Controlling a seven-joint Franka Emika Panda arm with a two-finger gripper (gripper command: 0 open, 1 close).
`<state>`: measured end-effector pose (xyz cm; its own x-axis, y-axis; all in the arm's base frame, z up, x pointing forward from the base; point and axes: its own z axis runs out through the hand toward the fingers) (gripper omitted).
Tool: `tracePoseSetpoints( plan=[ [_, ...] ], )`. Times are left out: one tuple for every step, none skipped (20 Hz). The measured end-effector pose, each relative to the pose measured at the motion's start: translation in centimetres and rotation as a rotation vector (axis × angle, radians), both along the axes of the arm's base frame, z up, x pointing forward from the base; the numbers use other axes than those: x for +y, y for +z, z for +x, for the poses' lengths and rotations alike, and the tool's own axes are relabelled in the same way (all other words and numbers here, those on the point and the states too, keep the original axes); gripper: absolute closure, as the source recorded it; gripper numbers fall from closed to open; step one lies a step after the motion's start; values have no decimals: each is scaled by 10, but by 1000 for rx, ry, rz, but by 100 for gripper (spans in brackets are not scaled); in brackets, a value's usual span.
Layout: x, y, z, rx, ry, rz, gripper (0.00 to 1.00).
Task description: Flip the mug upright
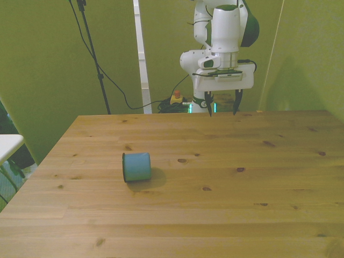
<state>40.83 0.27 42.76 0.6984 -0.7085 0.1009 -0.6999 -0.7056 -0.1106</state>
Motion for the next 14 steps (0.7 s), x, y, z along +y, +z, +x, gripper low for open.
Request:
tracePoseSetpoints(
  plan=[
    [0,0,0,3,0,0,0],
    [0,-2,0,14,1,1,0],
    [-1,1,2,9,1,-2,0],
    [-5,8,6,-2,-2,-6,0],
    [-12,15,12,-11,-10,-9,0],
    [-21,21,19,-18,-20,-13,0],
    [-33,27,28,-26,-32,-18,0],
    [-46,32,37,-31,-43,-22,0],
    [-61,35,48,-36,-48,-23,0],
    [-77,38,59,-41,-47,-24,0],
    [-92,40,71,-43,-44,-27,0],
    [-108,40,82,-43,-37,-30,0],
    [-123,41,92,-45,-25,-36,0],
    [-137,41,103,-48,-8,-44,0]
  ],
)
